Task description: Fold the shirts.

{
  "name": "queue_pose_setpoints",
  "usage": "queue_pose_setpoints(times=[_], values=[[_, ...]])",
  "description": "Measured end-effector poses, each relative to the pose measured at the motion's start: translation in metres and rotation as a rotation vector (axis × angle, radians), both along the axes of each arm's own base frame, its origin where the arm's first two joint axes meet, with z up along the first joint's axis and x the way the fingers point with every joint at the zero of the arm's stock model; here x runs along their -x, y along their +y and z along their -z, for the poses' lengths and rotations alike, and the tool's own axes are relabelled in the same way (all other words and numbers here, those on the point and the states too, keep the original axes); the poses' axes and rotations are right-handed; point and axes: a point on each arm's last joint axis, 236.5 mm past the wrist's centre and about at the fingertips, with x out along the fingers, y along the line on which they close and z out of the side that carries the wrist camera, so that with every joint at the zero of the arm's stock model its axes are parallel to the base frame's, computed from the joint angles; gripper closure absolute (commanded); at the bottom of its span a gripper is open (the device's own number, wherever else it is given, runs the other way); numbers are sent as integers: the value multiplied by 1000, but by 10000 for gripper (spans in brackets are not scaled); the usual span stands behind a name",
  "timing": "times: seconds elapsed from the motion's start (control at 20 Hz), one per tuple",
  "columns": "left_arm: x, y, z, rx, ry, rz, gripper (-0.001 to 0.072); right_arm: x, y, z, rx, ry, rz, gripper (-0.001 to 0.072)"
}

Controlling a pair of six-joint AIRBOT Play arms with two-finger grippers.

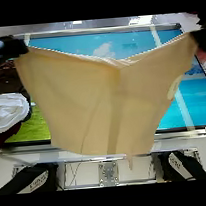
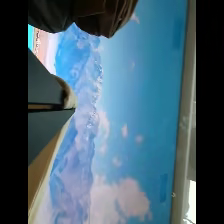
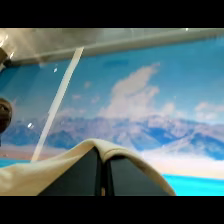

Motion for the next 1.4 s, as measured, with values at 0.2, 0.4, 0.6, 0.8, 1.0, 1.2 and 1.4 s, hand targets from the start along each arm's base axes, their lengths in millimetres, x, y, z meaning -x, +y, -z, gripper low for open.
queue_pose_setpoints(times=[0.2, 0.4, 0.6, 0.8, 1.0, 1.2, 1.4], values=[[-82, -5, 112, 28, 123, -58, 695, -98, 7, 151, -25, 218, 20, 692], [-126, -16, 190, 57, 172, -57, 695, -168, 19, 249, -14, 250, 100, 691], [-156, -22, 198, 109, 105, -51, 327, -216, 11, 271, 9, 164, 208, 537], [-178, -24, 141, 160, -37, -47, 31, -241, -6, 238, -22, 59, 285, 301], [-163, -5, 46, 107, -156, -58, 59, -228, -39, 180, -43, 8, 292, 305], [-105, 38, -8, -74, -99, -105, 59, -159, -59, 181, 29, 211, 196, 304], [-36, 83, 23, -154, 112, -186, 59, -42, -63, 260, 76, 569, 162, 303]])
